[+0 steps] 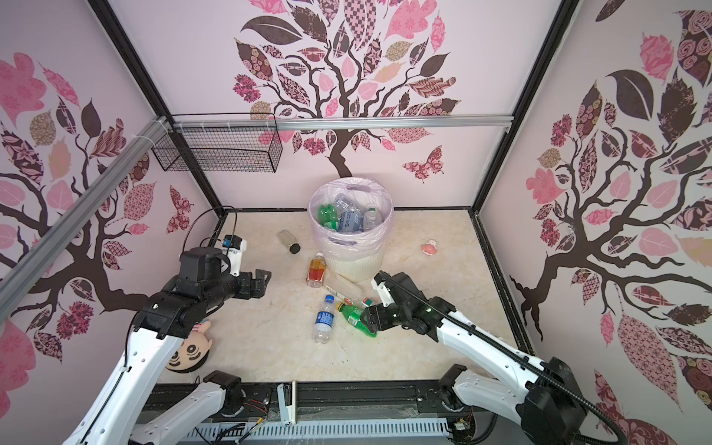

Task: Throw the plastic bottles in the bin
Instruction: Pick up the plastic bottle from the center of the table.

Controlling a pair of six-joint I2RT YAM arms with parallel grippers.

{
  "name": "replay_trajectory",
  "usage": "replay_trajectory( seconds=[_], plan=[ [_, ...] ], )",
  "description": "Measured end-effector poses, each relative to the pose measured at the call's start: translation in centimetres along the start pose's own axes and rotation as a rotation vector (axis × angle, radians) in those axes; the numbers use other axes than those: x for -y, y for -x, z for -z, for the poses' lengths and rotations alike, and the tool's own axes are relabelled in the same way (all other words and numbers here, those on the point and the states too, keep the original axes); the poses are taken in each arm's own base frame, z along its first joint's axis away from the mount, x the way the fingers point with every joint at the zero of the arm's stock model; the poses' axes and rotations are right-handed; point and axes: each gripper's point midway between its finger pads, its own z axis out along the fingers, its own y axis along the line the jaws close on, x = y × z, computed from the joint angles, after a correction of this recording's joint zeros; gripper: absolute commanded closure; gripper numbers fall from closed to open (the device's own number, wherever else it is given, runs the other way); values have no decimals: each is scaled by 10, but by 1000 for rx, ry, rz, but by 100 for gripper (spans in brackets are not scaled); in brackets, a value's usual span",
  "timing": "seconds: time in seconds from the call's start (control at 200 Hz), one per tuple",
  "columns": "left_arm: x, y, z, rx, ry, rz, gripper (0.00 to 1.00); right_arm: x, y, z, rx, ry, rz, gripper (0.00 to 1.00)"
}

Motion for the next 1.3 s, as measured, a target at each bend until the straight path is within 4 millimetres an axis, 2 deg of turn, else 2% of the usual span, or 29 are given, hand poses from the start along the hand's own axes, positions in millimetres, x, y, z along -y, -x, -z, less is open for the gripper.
replay_trajectory(
  seconds=[0.12,0.26,0.36,0.535,0.65,0.936,1.106,1.301],
  plan=[
    [-7,-17,1,3,28,2,4,5,2,-8,-11,-32,27,21],
    [-13,-41,0,1,47,19,3,13,-7,-23,-66,-64,50,24],
    [-14,-51,-2,1,49,30,3,15,-15,-33,-110,-79,78,25],
    [-12,-43,-2,35,41,50,4,9,-29,-51,-180,-85,142,26],
    [-11,-41,-3,51,33,59,4,8,-31,-61,-208,-91,159,26],
    [-11,-55,-14,56,23,81,4,14,-31,-78,-232,-124,166,27],
    [-10,-52,-14,70,20,84,4,19,-34,-91,-262,-140,163,32],
    [-10,-50,-14,78,19,85,4,13,-31,-101,-272,-144,173,40]
  ],
)
